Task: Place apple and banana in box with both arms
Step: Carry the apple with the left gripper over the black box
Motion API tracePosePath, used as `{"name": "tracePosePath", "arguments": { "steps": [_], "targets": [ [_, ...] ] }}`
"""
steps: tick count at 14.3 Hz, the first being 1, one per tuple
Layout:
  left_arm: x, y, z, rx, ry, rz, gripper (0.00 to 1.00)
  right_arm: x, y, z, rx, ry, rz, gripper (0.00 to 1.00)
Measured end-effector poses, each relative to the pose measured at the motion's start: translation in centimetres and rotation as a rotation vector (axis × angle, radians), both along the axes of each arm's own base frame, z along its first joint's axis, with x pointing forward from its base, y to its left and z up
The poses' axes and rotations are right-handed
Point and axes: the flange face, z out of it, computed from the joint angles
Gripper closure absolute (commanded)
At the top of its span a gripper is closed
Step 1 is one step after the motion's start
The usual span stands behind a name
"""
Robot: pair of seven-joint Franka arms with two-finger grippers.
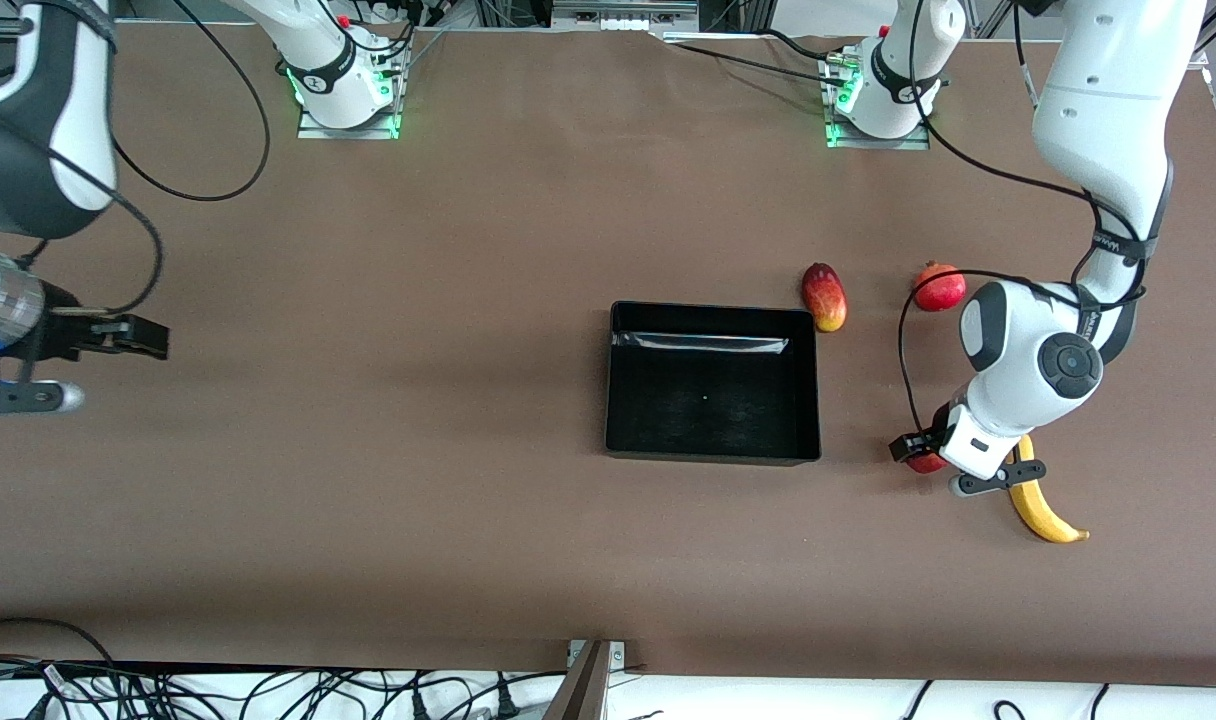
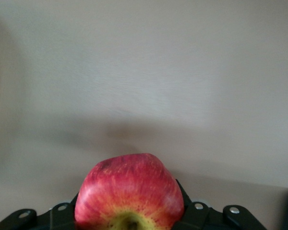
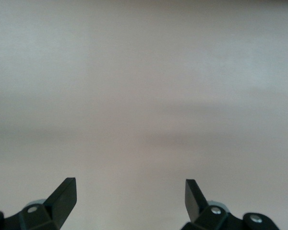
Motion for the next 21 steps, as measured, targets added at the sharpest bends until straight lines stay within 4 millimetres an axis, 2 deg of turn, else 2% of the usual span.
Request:
{"name": "tracePosePath", "arguments": {
  "steps": [1,2,4,5,6,8,12,14,16,20,21],
  "targets": [
    [-0.1,-2.8,3.0,-0.007,-0.001,0.027,1.0,-0.4,-0.3,0.7,0.005,0.007,-0.005,0.0],
    [-0.6,-6.4,5.9,-0.014,0.0,0.052,1.0,-0.7,-0.8,1.7,0.015,0.0,-0.011,0.0],
    [-2.4,-14.5,10.1,-0.025,0.014,0.098,1.0,-1.9,-3.2,3.7,0.069,-0.014,-0.032,0.0],
    [-3.5,-18.4,11.0,-0.032,0.021,0.126,1.0,-3.1,-5.0,4.3,0.1,-0.009,-0.053,0.0],
    [-4.7,-21.4,10.6,-0.032,0.036,0.144,1.0,-4.5,-6.6,4.5,0.124,0.005,-0.074,0.0],
    [-6.8,-25.9,7.2,-0.013,0.085,0.13,1.0,-7.3,-8.4,4.6,0.154,0.014,-0.1,0.0],
    [-10.1,-32.2,-2.0,0.017,0.119,0.027,1.0,-10.1,-7.6,6.0,0.145,-0.059,-0.078,0.0],
    [-11.7,-33.8,-5.0,0.031,0.148,-0.005,1.0,-10.7,-5.8,6.5,0.126,-0.075,-0.045,0.0],
    [-12.6,-34.6,-5.9,0.033,0.164,-0.022,1.0,-10.8,-4.9,6.5,0.123,-0.076,-0.035,0.0],
    [-13.3,-35.0,-6.3,0.037,0.179,-0.033,1.0,-10.0,-4.8,5.3,0.125,-0.068,-0.033,0.0],
    [-13.4,-35.0,-6.4,0.037,0.18,-0.034,0.76,-9.8,-4.7,5.1,0.125,-0.067,-0.031,0.0]
  ]
}}
